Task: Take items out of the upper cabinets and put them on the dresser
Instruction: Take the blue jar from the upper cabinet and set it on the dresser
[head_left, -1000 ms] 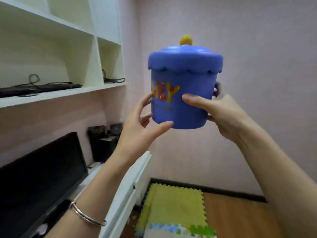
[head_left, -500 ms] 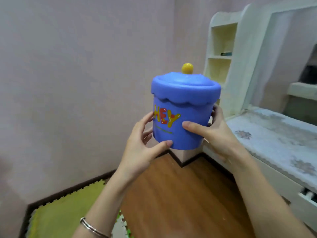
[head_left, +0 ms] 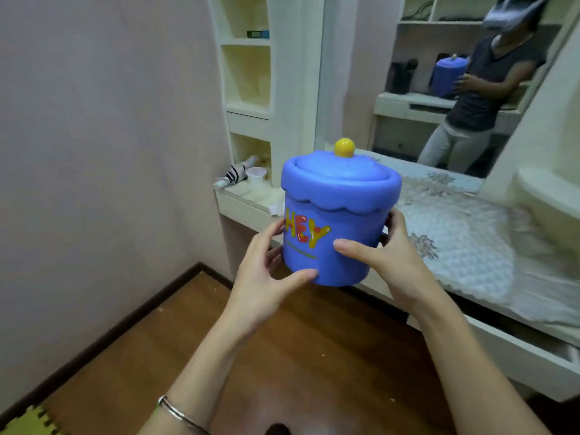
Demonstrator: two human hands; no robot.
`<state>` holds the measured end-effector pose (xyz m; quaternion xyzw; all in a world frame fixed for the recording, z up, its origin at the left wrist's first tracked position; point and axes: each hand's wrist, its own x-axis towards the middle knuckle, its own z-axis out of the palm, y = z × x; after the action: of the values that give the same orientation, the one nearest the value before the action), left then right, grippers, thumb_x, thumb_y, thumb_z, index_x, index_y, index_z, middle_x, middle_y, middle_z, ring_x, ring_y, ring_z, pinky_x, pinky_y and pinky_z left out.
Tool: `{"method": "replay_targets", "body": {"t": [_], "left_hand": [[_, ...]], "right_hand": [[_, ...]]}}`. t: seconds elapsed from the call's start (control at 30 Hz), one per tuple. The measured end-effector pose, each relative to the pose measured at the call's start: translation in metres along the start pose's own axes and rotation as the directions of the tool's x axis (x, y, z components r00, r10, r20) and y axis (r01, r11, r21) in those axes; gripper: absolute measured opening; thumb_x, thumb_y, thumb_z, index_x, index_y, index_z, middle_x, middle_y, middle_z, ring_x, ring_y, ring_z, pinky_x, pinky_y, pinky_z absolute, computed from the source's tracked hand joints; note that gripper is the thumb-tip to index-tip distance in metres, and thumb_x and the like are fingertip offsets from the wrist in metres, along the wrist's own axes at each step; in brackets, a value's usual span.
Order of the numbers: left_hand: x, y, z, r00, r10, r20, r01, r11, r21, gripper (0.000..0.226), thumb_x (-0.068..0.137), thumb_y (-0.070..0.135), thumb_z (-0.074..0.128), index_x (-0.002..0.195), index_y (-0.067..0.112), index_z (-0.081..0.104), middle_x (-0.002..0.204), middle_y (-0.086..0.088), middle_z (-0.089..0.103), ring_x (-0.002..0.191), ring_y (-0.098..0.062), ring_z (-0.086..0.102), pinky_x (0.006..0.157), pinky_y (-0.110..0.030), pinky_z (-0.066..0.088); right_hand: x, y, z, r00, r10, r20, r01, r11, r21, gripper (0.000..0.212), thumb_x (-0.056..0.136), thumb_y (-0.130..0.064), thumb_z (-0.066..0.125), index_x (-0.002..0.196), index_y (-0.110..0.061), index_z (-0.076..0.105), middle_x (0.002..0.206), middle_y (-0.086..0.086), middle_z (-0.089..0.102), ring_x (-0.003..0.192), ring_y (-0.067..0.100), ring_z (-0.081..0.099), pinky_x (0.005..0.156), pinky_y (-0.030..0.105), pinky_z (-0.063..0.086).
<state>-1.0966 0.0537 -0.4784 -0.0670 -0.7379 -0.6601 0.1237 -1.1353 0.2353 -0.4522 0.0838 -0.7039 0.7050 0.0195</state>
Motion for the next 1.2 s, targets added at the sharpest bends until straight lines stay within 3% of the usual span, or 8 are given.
{"method": "replay_targets", "body": {"t": [0.17,0.33,0.6,0.8,0.9,1.03,1.13,1.2], "left_hand": [[0.102,-0.054,-0.004,1.000,-0.011,0.029,0.012,0.999,-0.034,0.078,0.050,0.031,0.081,0.117,0.045,0.045,0.133,0.007,0.047,0.117,-0.009,0.058,0.104,-0.033,0.045],[0.206,-0.099,-0.018,0.995,-0.047,0.090,0.047,0.999,0.009,0.081,0.052,0.031,0.082,0.121,0.047,0.042,0.135,0.007,0.045,0.119,-0.007,0.055,0.103,-0.024,0.044],[0.337,-0.166,0.001,0.973,-0.129,0.193,0.115,0.990,0.083,0.089,0.065,0.010,0.081,0.138,0.028,0.033,0.134,0.007,0.041,0.120,-0.008,0.049,0.089,0.003,0.039],[0.429,-0.233,0.036,0.920,-0.246,0.304,0.228,0.969,0.093,0.085,0.070,0.003,0.075,0.136,0.031,0.031,0.137,0.003,0.039,0.124,-0.016,0.048,0.086,0.004,0.039],[0.460,-0.263,0.047,0.857,-0.346,0.383,0.338,0.937,0.089,0.074,0.077,0.001,0.069,0.128,0.038,0.030,0.139,0.004,0.040,0.127,-0.022,0.046,0.079,-0.001,0.045],[0.491,-0.295,0.052,0.798,-0.410,0.442,0.400,0.908,0.121,0.061,0.087,-0.004,0.053,0.127,0.034,0.027,0.132,0.014,0.036,0.133,-0.025,0.038,0.100,-0.027,0.039],[0.507,-0.312,0.049,0.742,-0.463,0.485,0.444,0.881,0.161,0.062,0.089,-0.011,0.040,0.136,0.027,0.025,0.136,0.015,0.030,0.136,-0.021,0.033,0.098,-0.025,0.036],[0.518,-0.323,0.047,0.712,-0.468,0.522,0.440,0.878,0.188,0.061,0.090,-0.011,0.036,0.138,0.025,0.026,0.136,0.016,0.029,0.136,-0.017,0.032,0.100,-0.024,0.035]], "right_hand": [[0.103,0.040,0.007,1.000,-0.007,-0.029,0.006,0.999,-0.035,0.108,0.041,-0.032,0.086,0.135,-0.026,0.033,0.129,-0.013,0.049,0.108,-0.007,0.052,0.086,0.020,0.053],[0.201,0.072,0.021,0.999,0.016,-0.043,-0.015,1.000,0.017,0.097,0.052,-0.022,0.082,0.135,-0.028,0.033,0.120,-0.025,0.050,0.100,-0.012,0.056,0.068,0.006,0.054],[0.320,0.125,0.004,0.990,0.077,-0.116,-0.075,0.997,0.021,0.083,0.055,-0.017,0.083,0.122,-0.035,0.036,0.134,-0.012,0.047,0.115,0.002,0.055,0.079,0.013,0.057],[0.399,0.184,-0.017,0.970,0.131,-0.204,-0.144,0.988,-0.049,0.086,0.043,-0.027,0.087,0.107,-0.051,0.034,0.125,-0.022,0.044,0.111,-0.009,0.051,0.077,0.006,0.053],[0.426,0.213,-0.032,0.953,0.189,-0.236,-0.213,0.974,-0.079,0.092,0.043,-0.025,0.086,0.120,-0.039,0.035,0.117,-0.028,0.043,0.100,-0.023,0.047,0.071,-0.007,0.042],[0.456,0.242,-0.044,0.939,0.250,-0.236,-0.294,0.939,-0.176,0.102,0.045,-0.025,0.085,0.133,-0.021,0.033,0.114,-0.024,0.045,0.107,0.001,0.050,0.068,-0.010,0.038],[0.469,0.257,-0.044,0.936,0.280,-0.212,-0.322,0.925,-0.201,0.090,0.052,-0.013,0.086,0.121,-0.036,0.034,0.115,-0.028,0.041,0.096,-0.030,0.046,0.071,-0.011,0.036],[0.474,0.265,-0.042,0.926,0.301,-0.227,-0.352,0.906,-0.235,0.088,0.053,-0.011,0.088,0.115,-0.043,0.035,0.122,-0.024,0.043,0.097,-0.032,0.044,0.076,-0.011,0.034]]}}
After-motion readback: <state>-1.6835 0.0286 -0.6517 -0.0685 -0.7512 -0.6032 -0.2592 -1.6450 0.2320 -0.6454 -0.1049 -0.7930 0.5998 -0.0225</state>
